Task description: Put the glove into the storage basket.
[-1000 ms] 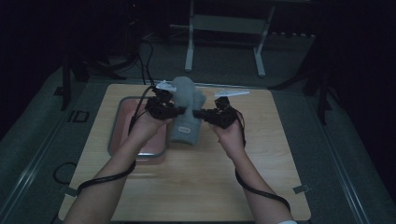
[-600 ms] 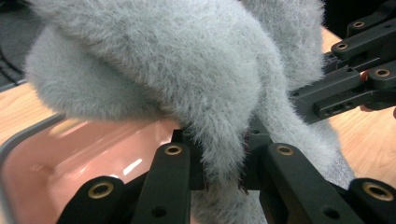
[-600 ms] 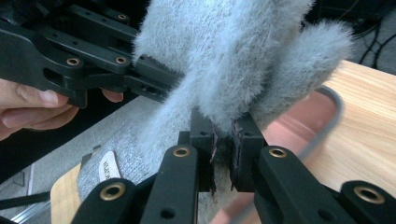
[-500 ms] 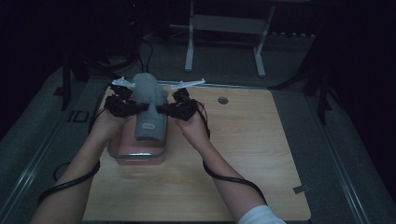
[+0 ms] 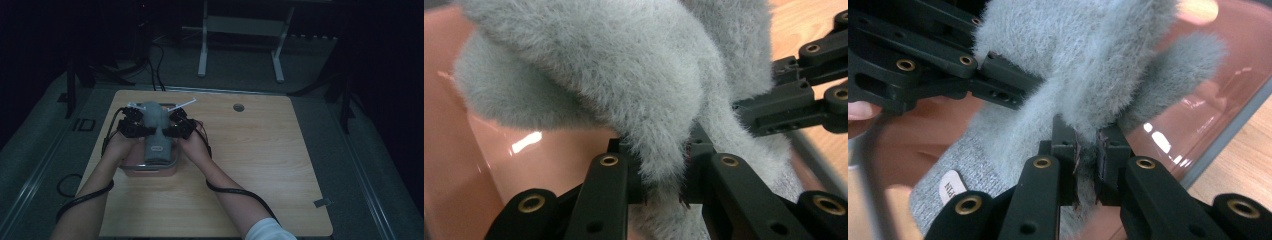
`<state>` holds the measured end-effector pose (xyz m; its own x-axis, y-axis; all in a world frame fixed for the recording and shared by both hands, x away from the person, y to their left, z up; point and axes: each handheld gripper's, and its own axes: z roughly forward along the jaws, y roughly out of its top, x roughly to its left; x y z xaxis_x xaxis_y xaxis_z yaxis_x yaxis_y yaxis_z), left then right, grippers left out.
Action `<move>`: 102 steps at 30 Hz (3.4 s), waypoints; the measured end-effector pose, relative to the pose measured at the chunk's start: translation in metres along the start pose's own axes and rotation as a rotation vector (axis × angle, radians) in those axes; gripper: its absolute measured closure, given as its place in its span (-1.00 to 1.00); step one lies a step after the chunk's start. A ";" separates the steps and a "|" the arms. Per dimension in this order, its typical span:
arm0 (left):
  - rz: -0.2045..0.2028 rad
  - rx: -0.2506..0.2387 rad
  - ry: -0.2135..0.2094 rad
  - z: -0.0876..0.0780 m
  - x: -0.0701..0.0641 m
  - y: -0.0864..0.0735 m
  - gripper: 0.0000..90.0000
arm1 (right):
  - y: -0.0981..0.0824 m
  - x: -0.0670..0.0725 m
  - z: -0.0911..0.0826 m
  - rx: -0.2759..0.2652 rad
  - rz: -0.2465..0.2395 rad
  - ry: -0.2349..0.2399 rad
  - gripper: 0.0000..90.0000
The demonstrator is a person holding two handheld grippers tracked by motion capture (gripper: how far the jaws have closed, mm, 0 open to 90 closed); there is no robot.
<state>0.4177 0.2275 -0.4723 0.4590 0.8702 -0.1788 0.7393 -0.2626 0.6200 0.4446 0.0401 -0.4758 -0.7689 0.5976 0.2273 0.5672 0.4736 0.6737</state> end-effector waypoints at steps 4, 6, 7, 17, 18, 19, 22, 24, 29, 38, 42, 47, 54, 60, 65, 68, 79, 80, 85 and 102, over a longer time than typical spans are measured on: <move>-0.009 0.055 0.022 0.011 0.003 -0.003 0.73 | 0.000 0.004 0.015 0.062 -0.023 -0.049 0.82; -0.016 0.077 0.027 0.015 0.003 -0.003 0.73 | 0.000 0.007 0.020 0.094 -0.042 -0.076 0.82; -0.014 0.084 0.032 0.017 0.002 -0.003 0.73 | 0.001 0.010 0.022 0.111 -0.053 -0.094 0.82; -0.009 0.151 0.049 0.036 0.005 -0.004 0.71 | 0.007 0.012 0.033 0.204 -0.075 -0.164 0.63; -0.006 0.159 0.054 0.039 0.005 -0.005 0.69 | 0.006 0.010 0.035 0.215 -0.065 -0.159 0.57; -0.009 0.163 0.057 0.040 0.005 -0.006 0.66 | 0.005 0.009 0.037 0.224 -0.062 -0.154 0.56; -0.034 0.167 0.060 0.040 0.009 -0.005 0.52 | 0.006 0.011 0.036 0.222 -0.078 -0.160 0.40; -0.047 0.167 0.072 0.040 0.009 -0.005 0.40 | 0.008 0.010 0.034 0.210 -0.068 -0.139 0.31; -0.032 0.122 0.138 0.032 0.005 -0.002 0.12 | 0.013 0.009 0.018 0.165 -0.058 -0.097 0.02; 0.017 0.004 0.160 0.002 -0.007 -0.004 -0.25 | 0.012 0.004 -0.024 0.080 -0.062 -0.013 -0.48; 0.035 -0.056 0.126 -0.011 -0.016 -0.005 -0.30 | 0.004 -0.002 -0.039 0.067 -0.078 0.006 -0.65; 0.058 -0.134 0.073 -0.019 -0.035 -0.011 -0.54 | -0.008 -0.011 -0.060 0.029 -0.106 -0.025 -0.64; 0.104 -0.226 0.038 -0.023 -0.065 -0.017 -0.71 | -0.027 -0.021 -0.092 -0.007 -0.141 -0.054 -0.64; 0.165 -0.240 -0.003 -0.021 -0.091 -0.017 -0.73 | -0.054 -0.032 -0.113 -0.019 -0.155 -0.062 -0.64; 0.195 -0.250 -0.044 -0.015 -0.108 -0.017 -0.73 | -0.075 -0.042 -0.128 -0.023 -0.157 -0.072 -0.64; 0.207 -0.255 -0.058 -0.009 -0.117 -0.017 -0.73 | -0.086 -0.048 -0.138 -0.040 -0.149 -0.079 -0.64; 0.259 -0.232 -0.092 0.019 -0.146 -0.022 -0.72 | -0.128 -0.071 -0.161 -0.036 -0.160 -0.118 -0.64; 0.264 -0.231 -0.095 0.021 -0.148 -0.023 -0.72 | -0.134 -0.074 -0.163 -0.035 -0.160 -0.125 -0.64; 0.283 -0.221 -0.133 0.032 -0.159 -0.026 -0.72 | -0.154 -0.086 -0.171 -0.037 -0.146 -0.129 -0.64; 0.375 -0.181 -0.273 0.079 -0.200 -0.059 -0.72 | -0.228 -0.104 -0.182 -0.063 -0.159 -0.074 -0.64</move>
<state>0.3215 0.0361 -0.5335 0.8072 0.5824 -0.0963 0.4122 -0.4393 0.7982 0.3414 -0.2481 -0.5254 -0.8225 0.5652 0.0634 0.4186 0.5261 0.7403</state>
